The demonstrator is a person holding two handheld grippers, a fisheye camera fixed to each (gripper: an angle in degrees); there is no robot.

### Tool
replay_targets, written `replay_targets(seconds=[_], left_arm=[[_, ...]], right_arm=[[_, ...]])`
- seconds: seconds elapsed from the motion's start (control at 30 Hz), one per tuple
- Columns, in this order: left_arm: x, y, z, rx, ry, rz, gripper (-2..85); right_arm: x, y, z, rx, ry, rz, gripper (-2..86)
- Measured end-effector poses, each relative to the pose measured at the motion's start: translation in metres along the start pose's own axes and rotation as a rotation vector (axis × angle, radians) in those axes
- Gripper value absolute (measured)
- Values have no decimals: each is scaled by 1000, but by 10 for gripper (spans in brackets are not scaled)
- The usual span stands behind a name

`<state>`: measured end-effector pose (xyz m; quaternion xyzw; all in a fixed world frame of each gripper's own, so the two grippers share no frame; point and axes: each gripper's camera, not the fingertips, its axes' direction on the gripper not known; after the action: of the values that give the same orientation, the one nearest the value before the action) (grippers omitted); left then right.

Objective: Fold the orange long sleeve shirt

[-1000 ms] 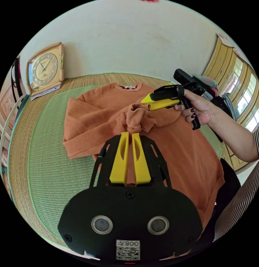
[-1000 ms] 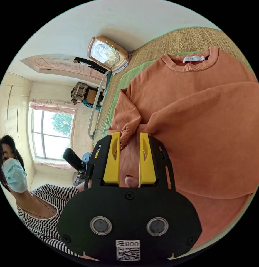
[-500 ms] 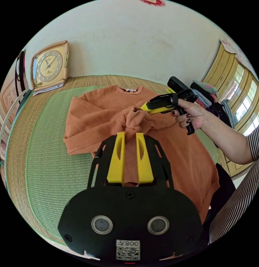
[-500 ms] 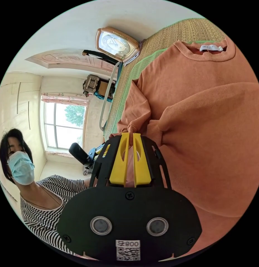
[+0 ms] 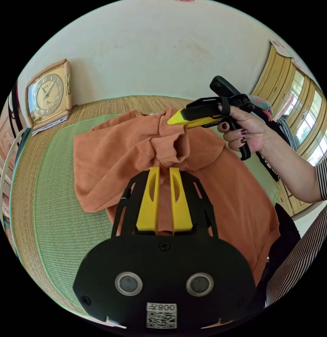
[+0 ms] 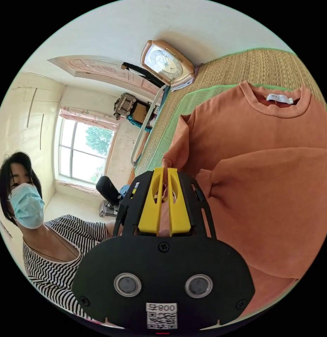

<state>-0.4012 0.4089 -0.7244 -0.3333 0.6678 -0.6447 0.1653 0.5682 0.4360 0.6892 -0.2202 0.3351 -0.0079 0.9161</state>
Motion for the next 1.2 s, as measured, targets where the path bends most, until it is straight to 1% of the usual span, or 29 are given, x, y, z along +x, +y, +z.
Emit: replay_targets(seconds=[0.13, 0.27, 0.4, 0.53, 0.67, 0.8, 1.0, 1.1, 1.2], left_arm=[[10, -20, -11, 72, 37, -1, 35], [31, -47, -24, 165, 41, 50, 31], [55, -73, -8, 180, 69, 104, 29], [76, -92, 29, 143, 117, 135, 26], [88, -102, 67, 64, 166, 149, 26], [95, -107, 90, 10, 147, 173, 26], [92, -108, 125, -98, 104, 204, 32], [85, -106, 135, -126, 85, 212, 38], [73, -102, 140, -138, 85, 205, 43]], right_arm=[[-9, -11, -24, 25, -6, -55, 17], [-18, -18, -59, 48, 35, -116, 16], [-13, -12, -101, 80, 104, -126, 16], [22, 8, -129, 105, 163, -57, 16], [67, 28, -139, 114, 153, 38, 16], [109, 45, -141, 117, 132, 107, 16], [158, 53, -125, 66, 138, 183, 15], [166, 55, -119, 58, 150, 187, 15], [163, 58, -121, 87, 205, 178, 13]])
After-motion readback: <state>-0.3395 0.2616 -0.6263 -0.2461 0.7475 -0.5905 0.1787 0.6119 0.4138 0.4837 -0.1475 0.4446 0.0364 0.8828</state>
